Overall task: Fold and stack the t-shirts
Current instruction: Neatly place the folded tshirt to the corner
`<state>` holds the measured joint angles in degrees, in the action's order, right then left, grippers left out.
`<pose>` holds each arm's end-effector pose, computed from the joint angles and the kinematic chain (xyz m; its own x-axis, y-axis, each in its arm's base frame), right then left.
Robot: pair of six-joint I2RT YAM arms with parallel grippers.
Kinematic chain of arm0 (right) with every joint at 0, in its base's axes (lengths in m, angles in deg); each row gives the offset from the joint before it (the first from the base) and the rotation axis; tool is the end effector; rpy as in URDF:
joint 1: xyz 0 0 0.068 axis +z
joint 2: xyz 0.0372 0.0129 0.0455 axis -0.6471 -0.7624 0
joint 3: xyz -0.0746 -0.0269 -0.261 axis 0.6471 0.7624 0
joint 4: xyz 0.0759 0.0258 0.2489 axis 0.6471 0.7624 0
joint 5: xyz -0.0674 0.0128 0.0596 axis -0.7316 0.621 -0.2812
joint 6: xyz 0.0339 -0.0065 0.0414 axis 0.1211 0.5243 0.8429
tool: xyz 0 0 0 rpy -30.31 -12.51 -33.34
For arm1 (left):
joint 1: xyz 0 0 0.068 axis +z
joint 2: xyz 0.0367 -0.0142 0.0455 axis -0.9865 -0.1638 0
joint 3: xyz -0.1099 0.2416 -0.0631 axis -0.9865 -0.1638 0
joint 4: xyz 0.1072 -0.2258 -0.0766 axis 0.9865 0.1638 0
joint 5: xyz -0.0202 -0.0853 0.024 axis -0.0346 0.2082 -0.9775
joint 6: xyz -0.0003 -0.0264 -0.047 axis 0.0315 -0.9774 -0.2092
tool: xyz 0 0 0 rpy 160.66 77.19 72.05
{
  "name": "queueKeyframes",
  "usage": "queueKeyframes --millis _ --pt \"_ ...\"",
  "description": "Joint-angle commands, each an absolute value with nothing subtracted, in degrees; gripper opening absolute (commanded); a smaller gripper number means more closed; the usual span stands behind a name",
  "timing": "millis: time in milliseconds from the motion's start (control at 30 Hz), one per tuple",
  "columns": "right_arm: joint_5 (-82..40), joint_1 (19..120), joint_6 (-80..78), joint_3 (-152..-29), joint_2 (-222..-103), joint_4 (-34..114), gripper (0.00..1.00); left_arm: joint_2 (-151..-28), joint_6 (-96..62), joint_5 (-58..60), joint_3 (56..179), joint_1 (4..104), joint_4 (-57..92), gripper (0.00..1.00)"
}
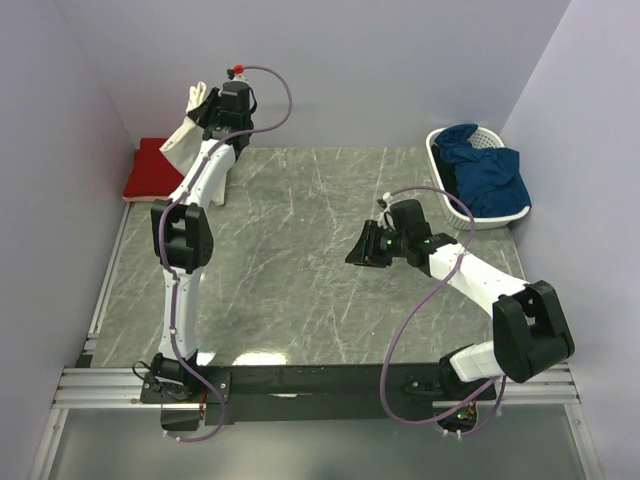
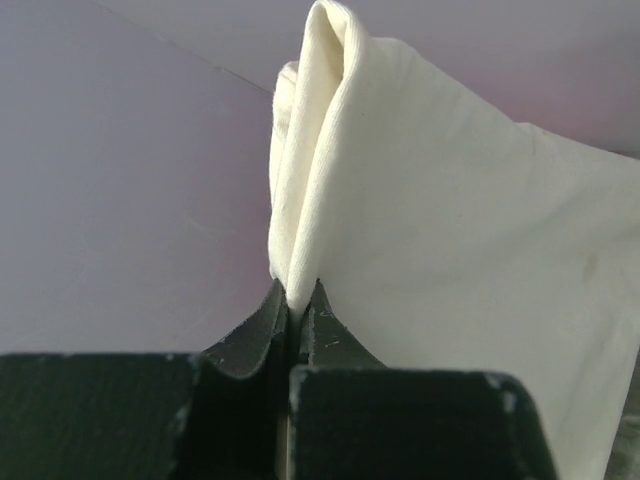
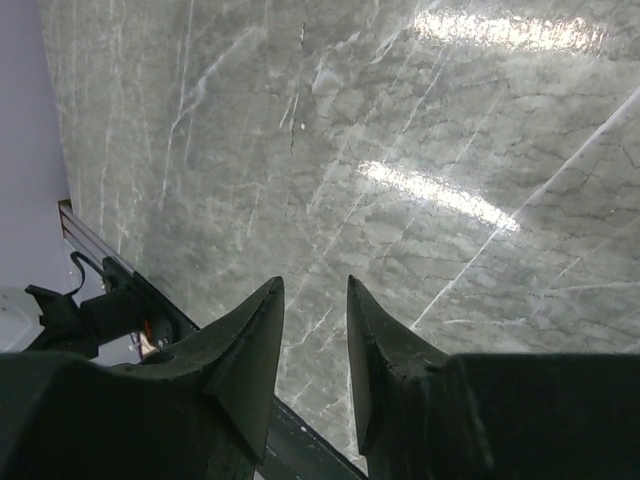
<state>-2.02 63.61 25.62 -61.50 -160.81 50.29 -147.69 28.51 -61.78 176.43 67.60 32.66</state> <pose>0.2578 0.1283 0.2196 -0.8848 0.1552 -0.4395 -0.1984 0.7278 0.6565 0.5342 -0.0934 0.3260 -0.5791 0.4713 -0.6652 -0.3671 0.5778 0.7290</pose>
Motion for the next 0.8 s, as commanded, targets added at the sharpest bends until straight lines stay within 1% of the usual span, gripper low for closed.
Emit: queueKeyframes --millis 0,400,767 --pt "-2.9 64.5 25.3 -64.1 -161.4 50.1 0.39 -141.8 29.7 -60.4 177.9 68.4 27.9 0.0" --pt "-4.6 65.5 25.9 -66.1 -163.2 50.7 0.38 -140.1 26.6 -54.7 178.1 71.0 29.1 0.0" --pt "-5.7 67.1 26.2 -68.2 -167.7 51.0 0.37 -140.7 23.9 -49.0 177.1 74.9 29.0 0.0"
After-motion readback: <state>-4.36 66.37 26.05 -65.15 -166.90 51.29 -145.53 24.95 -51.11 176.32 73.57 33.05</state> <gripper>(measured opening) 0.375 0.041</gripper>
